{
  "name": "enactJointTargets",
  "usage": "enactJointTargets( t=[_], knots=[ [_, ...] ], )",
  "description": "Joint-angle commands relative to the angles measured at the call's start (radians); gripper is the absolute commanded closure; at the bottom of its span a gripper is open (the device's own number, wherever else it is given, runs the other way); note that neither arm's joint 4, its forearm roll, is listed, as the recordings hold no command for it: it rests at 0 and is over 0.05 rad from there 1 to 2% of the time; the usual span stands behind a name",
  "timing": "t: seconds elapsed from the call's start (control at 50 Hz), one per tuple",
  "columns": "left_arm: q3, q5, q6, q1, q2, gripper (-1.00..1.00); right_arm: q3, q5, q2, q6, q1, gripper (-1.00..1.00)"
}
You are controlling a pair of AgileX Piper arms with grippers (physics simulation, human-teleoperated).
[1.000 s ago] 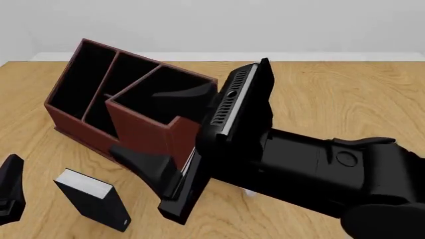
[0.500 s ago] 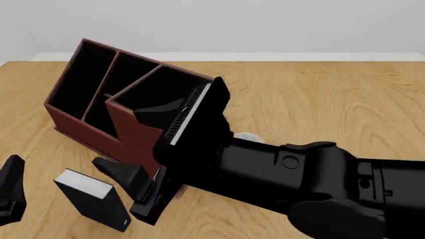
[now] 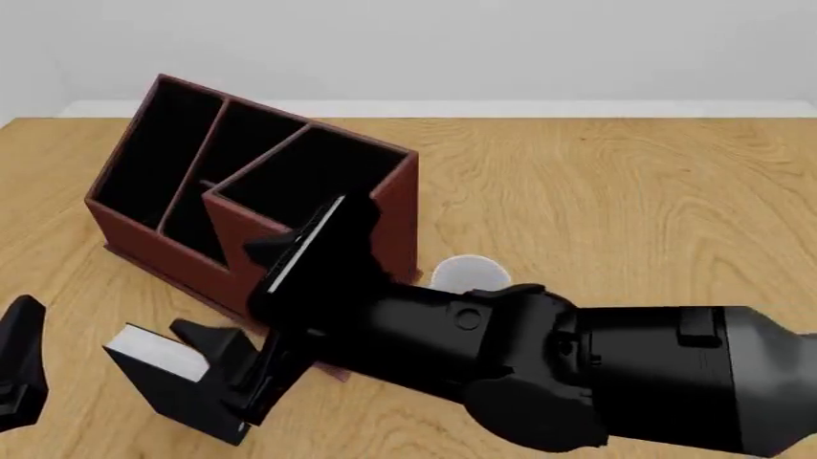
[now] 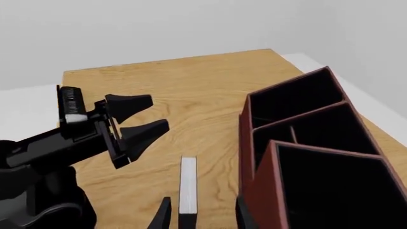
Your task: Pick up the book and place it in the front compartment of the caddy.
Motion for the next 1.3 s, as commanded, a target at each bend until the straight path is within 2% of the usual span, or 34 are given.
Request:
enactJointTargets(
  t=[0.02, 0.4, 1.3],
  knots=[
    [-0.007, 0.005, 0.001, 0.001, 0.0, -1.0, -0.028, -0.014, 0.078, 0.009, -0.005, -1.0],
    [0.003, -0.003, -0.003, -0.002, 0.0, -1.0, -0.09, 0.015, 0.148, -0.002, 0.011, -1.0],
    [0.038, -0.019, -0.005, -0.002, 0.0, -1.0, -0.143, 0.006, 0.312, 0.009, 0.035, -1.0]
  ],
)
